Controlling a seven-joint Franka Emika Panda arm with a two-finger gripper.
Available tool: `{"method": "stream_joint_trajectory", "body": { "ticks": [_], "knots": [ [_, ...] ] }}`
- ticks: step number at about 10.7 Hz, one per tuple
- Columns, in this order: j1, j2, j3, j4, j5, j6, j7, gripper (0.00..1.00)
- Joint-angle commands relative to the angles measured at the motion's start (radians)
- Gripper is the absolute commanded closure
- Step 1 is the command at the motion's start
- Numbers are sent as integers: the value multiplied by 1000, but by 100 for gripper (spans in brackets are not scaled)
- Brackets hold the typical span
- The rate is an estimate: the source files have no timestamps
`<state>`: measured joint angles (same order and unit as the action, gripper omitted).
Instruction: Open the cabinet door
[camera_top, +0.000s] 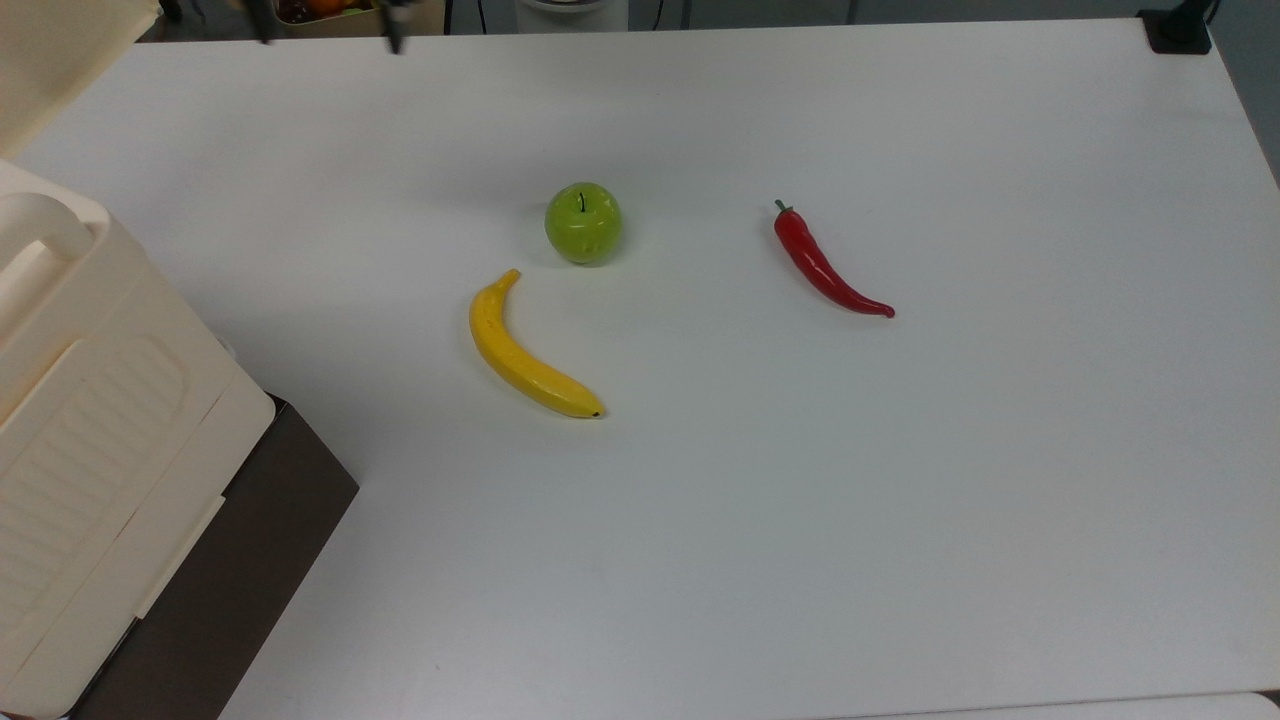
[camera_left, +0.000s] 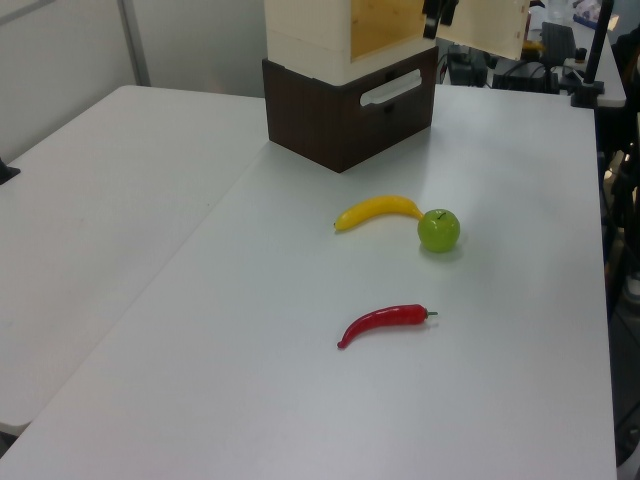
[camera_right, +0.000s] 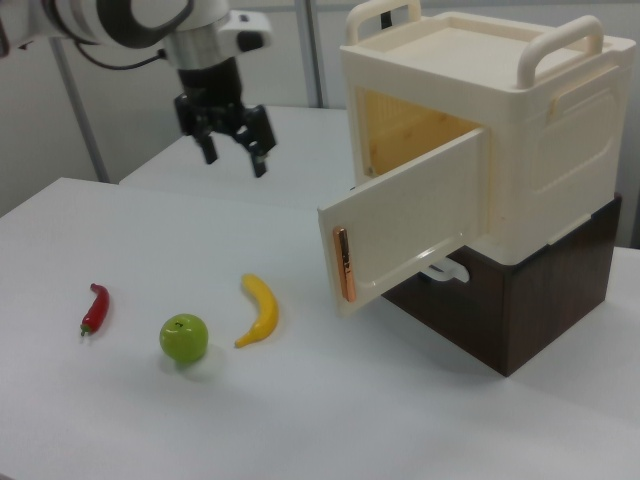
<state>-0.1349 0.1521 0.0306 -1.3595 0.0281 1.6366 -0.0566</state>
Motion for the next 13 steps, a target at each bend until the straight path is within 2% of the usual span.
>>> {"method": "stream_joint_trajectory", "body": {
  "ticks": [1, 4, 6, 7, 8, 9, 13],
  "knots": [
    [11, -52, 89, -118, -20, -8, 104, 0],
    [104, -129, 86, -265, -77, 0, 107, 0],
    [123, -157, 68, -294, -76, 5, 132, 0],
    [176, -160, 19, -296, -77, 6, 136, 0],
    [239, -160, -51, -291, -76, 5, 138, 0],
    [273, -160, -79, -291, -77, 6, 138, 0],
    [261, -160, -81, -285, -77, 2, 149, 0]
  ]
}}
